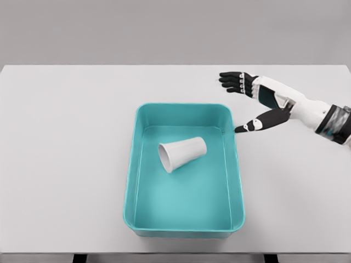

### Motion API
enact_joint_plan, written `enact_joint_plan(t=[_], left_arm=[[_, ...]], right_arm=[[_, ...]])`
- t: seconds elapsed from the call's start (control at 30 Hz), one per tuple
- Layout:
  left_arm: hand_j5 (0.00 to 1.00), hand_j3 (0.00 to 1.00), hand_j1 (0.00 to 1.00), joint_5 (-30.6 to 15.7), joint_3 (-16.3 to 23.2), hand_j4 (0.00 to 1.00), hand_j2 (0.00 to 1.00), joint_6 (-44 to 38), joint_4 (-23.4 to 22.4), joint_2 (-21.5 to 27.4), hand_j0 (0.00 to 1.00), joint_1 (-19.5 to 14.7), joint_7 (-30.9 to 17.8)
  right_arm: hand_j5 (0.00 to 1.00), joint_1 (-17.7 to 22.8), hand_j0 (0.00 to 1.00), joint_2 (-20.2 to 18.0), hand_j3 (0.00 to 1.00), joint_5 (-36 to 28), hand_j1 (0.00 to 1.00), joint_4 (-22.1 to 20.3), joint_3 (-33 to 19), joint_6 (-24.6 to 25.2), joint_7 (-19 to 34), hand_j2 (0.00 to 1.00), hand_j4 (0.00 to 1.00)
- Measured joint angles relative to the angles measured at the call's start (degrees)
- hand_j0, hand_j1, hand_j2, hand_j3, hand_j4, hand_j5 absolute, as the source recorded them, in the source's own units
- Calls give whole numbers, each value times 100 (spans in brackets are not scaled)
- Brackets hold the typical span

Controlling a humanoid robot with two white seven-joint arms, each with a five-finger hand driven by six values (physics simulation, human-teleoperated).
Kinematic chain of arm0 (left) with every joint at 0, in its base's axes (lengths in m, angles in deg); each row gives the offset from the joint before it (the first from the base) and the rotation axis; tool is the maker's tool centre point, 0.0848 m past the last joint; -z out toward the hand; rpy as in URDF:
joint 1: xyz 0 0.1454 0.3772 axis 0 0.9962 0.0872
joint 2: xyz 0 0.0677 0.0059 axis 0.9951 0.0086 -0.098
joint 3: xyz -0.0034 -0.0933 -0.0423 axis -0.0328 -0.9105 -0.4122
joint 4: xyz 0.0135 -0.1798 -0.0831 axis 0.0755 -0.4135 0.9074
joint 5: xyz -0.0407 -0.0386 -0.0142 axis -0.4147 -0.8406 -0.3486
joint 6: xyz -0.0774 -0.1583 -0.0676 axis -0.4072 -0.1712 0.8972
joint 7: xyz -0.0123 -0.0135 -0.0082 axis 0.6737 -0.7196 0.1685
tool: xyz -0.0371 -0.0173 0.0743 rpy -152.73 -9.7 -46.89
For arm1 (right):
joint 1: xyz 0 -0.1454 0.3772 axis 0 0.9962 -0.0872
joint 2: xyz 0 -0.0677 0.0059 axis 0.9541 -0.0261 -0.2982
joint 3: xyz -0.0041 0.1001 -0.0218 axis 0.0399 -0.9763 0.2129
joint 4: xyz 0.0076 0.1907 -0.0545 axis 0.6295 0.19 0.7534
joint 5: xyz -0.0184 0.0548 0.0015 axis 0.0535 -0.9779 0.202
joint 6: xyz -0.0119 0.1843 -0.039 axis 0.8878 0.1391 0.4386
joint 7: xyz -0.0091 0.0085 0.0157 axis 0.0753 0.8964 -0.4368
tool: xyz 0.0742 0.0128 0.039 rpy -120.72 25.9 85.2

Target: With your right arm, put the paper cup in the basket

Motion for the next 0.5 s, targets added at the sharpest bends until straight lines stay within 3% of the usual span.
enact_joint_plan(t=[0.17, 0.5], left_arm=[[100, 100, 100, 0, 0, 100, 100, 0, 0, 0, 100, 9, 0], [100, 100, 100, 0, 0, 100, 100, 0, -1, 0, 100, 0, 0]], right_arm=[[99, 290, 99, -433, 99, -237, 99, 0, -300, -18, 0, 99, 99], [99, 492, 99, -658, 99, -294, 99, 0, -640, -23, 0, 99, 99]])
